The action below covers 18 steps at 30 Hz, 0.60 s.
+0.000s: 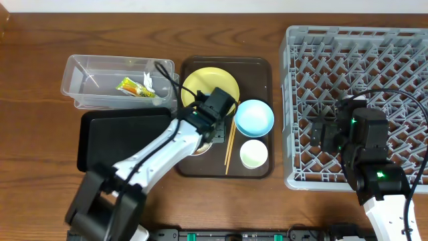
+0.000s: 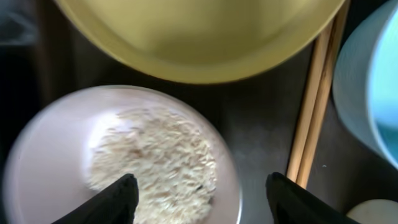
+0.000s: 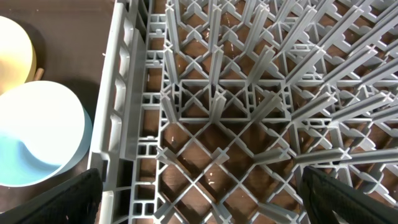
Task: Sort waste into correct bins and load items into the dishwasher rack
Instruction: 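Grasp the rim of the white rice bowl with the left gripper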
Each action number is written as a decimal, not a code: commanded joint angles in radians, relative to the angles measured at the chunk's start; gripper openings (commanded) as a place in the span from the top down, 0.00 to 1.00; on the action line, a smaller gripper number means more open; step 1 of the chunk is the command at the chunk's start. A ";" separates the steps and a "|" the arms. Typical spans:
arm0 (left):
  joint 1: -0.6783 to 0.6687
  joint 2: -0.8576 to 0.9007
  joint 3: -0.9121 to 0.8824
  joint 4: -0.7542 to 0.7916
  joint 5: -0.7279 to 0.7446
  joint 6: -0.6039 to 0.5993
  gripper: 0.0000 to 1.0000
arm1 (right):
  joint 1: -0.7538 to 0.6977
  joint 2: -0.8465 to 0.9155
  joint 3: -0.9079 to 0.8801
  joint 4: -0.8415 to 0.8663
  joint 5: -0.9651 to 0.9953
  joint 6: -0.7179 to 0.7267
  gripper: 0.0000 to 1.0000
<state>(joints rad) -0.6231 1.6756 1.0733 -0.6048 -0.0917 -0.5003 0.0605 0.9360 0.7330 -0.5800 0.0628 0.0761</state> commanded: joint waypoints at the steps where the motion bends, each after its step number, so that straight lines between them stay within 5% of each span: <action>1: -0.005 0.056 -0.007 0.028 0.107 -0.009 0.33 | 0.005 0.000 0.020 -0.001 0.000 0.013 0.01; 18: -0.005 0.109 -0.007 0.073 0.140 -0.009 0.67 | 0.005 0.000 0.020 -0.008 0.000 0.013 0.01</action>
<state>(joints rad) -0.6250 1.7767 1.0729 -0.5220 0.0471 -0.5045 0.0605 0.9360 0.7330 -0.5865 0.0628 0.0761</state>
